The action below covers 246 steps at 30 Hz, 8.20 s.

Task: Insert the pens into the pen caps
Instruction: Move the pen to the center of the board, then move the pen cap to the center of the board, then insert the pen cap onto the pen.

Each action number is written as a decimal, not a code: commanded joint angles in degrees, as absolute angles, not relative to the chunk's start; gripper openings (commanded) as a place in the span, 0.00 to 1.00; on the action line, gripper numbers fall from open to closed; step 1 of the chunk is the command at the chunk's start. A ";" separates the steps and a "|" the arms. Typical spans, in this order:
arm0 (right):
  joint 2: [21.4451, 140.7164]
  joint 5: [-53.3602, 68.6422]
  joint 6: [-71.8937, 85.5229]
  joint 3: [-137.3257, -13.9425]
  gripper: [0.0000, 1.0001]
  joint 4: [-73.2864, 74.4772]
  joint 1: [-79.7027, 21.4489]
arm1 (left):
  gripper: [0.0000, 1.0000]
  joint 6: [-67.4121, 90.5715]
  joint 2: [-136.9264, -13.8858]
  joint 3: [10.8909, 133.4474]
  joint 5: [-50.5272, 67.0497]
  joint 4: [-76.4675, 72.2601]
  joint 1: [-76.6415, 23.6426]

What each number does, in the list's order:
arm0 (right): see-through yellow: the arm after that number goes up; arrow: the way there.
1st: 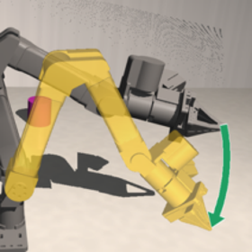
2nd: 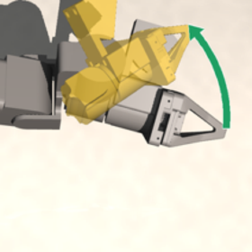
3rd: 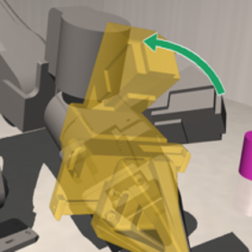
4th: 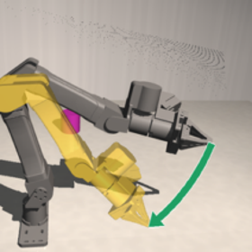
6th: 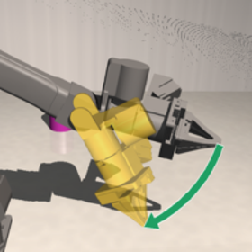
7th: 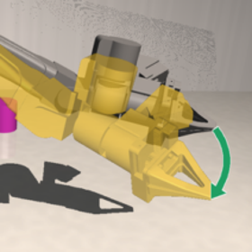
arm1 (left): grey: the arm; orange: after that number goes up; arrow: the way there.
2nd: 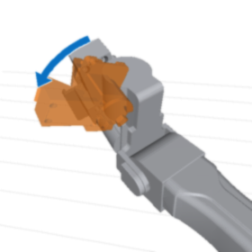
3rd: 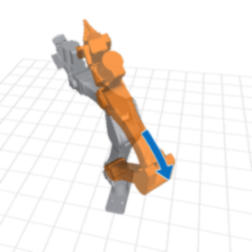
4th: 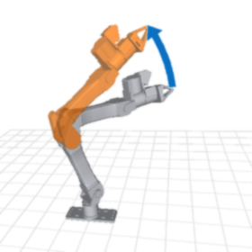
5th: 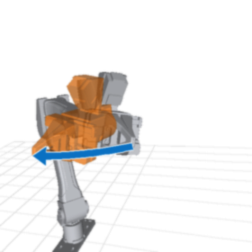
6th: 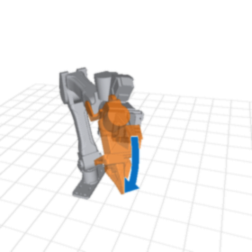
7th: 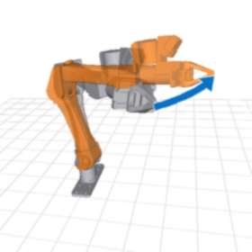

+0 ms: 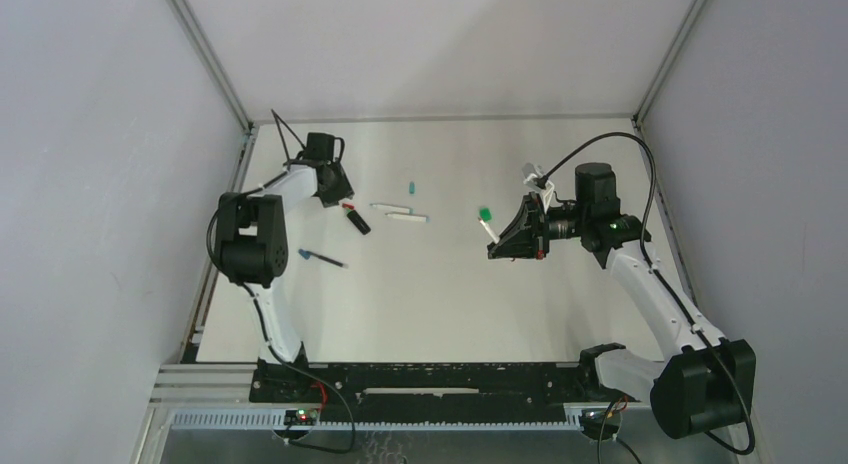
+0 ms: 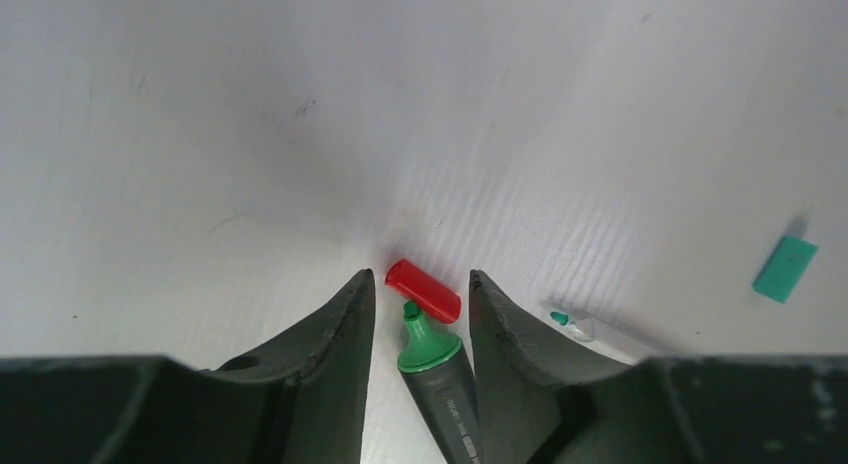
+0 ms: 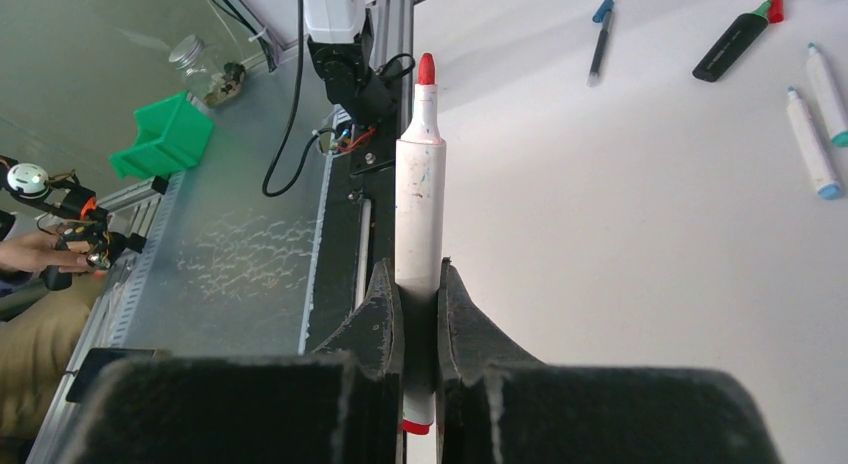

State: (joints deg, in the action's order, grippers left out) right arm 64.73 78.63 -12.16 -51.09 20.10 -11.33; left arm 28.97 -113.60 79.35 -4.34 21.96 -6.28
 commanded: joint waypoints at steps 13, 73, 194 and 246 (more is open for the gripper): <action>63.13 80.93 -13.01 -53.35 0.00 20.11 -9.80 | 0.34 29.96 -118.92 87.96 -2.12 32.31 -6.50; 61.26 83.35 -12.44 -53.35 0.00 20.21 -8.17 | 0.42 56.77 -121.99 93.32 -9.69 40.15 -9.74; 58.43 85.47 -12.52 -53.30 0.00 20.56 -8.00 | 0.12 27.43 -107.61 62.36 -4.66 39.62 -23.23; 65.27 52.94 -0.62 -45.26 0.00 3.75 -23.69 | 0.00 65.91 -80.54 28.12 7.27 -74.13 -42.00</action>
State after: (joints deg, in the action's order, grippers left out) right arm 65.06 54.72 -3.44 -45.52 7.07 -23.24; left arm 64.53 -79.29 28.82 9.04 -68.42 -41.28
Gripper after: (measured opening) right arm 0.099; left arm 0.038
